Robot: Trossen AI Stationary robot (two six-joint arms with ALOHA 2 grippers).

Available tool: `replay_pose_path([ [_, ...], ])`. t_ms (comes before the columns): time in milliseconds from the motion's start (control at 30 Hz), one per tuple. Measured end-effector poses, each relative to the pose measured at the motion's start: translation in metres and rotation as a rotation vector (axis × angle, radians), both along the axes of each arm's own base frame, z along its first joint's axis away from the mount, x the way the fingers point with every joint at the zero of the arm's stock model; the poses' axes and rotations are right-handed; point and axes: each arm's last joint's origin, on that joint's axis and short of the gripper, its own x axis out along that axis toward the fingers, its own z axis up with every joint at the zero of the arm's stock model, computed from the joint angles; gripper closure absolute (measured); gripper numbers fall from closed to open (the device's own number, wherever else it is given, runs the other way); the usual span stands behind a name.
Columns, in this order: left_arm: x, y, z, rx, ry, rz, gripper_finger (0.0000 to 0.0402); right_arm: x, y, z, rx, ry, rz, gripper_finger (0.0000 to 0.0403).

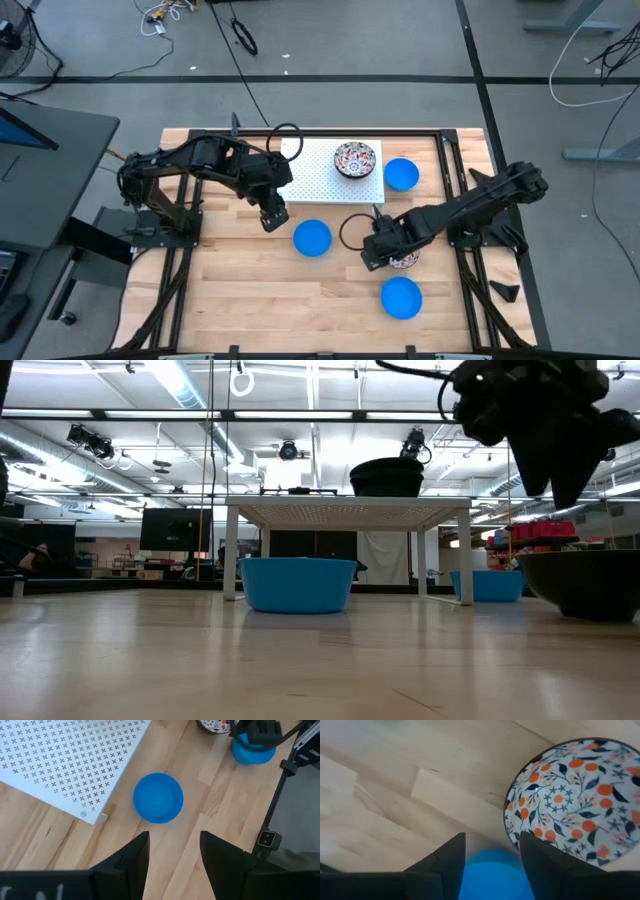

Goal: Pick & Place Mini bowls
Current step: Stack the white patterned bowl on top of the other white patterned bowls on the shelf

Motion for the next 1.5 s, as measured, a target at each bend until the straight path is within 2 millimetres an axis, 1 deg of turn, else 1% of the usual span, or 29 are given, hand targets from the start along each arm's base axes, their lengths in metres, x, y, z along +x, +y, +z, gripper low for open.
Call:
replay_pose_path([
  [400, 0.000, 0.000, 0.000, 0.001, 0.000, 0.001, 0.0223, 0.017, 0.005, -0.047, -0.117, 0.131, 0.126, 0.0213],
  [500, 0.000, 0.000, 0.000, 0.001, 0.000, 0.002, 0.0223, 0.019, 0.005, -0.054, -0.133, 0.148, 0.133, 0.0213],
  [667, 0.000, 0.000, 0.000, 0.000, -0.001, 0.003, 0.0223, 0.019, 0.005, -0.058, -0.142, 0.154, 0.115, 0.0219],
  [1000, 0.000, 0.000, 0.000, 0.000, 0.000, 0.002, 0.0223, 0.007, 0.003, -0.071, -0.079, 0.237, 0.077, 0.0288],
  [1333, 0.000, 0.000, 0.000, 0.001, 0.000, 0.002, 0.0223, 0.007, 0.004, -0.067, -0.072, 0.219, 0.109, 0.0371],
  [1500, 0.000, 0.000, 0.000, 0.001, 0.000, 0.002, 0.0223, 0.006, 0.004, -0.059, -0.087, 0.246, 0.158, 0.0386],
])
